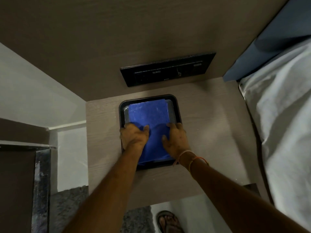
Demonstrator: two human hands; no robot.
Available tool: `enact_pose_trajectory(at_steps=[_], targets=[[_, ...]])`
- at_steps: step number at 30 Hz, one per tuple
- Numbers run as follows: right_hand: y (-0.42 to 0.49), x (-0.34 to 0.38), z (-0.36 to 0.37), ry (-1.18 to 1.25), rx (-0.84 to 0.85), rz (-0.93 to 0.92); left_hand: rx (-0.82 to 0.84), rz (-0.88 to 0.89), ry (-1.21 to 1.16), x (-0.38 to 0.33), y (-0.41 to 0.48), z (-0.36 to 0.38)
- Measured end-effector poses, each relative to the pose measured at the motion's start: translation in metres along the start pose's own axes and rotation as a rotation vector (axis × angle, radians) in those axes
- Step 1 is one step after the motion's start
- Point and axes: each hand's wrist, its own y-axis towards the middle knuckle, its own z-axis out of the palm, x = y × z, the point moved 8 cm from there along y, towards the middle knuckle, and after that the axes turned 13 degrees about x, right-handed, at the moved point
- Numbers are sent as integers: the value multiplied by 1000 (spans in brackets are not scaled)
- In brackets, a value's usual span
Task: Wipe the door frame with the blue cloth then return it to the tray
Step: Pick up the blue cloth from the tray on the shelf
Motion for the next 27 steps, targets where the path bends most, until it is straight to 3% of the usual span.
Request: enact_pose_trajectory(at_steps=[8,14,19,23,27], targets=[[2,-6,0,62,-51,-15,-81,9,-15,-4,2,-1],[-4,-2,0,231,-8,-59,235,123,-444,-17,-14,4],[-44,34,-8,427,65,-264,342,331,-515,-47,-69,-33],[-92,93,-20,638,84,-460,216,552,-363,-58,-130,-92],[-158,196,-18,709,266,-647,-85,690,-73,-51,-221,-171]])
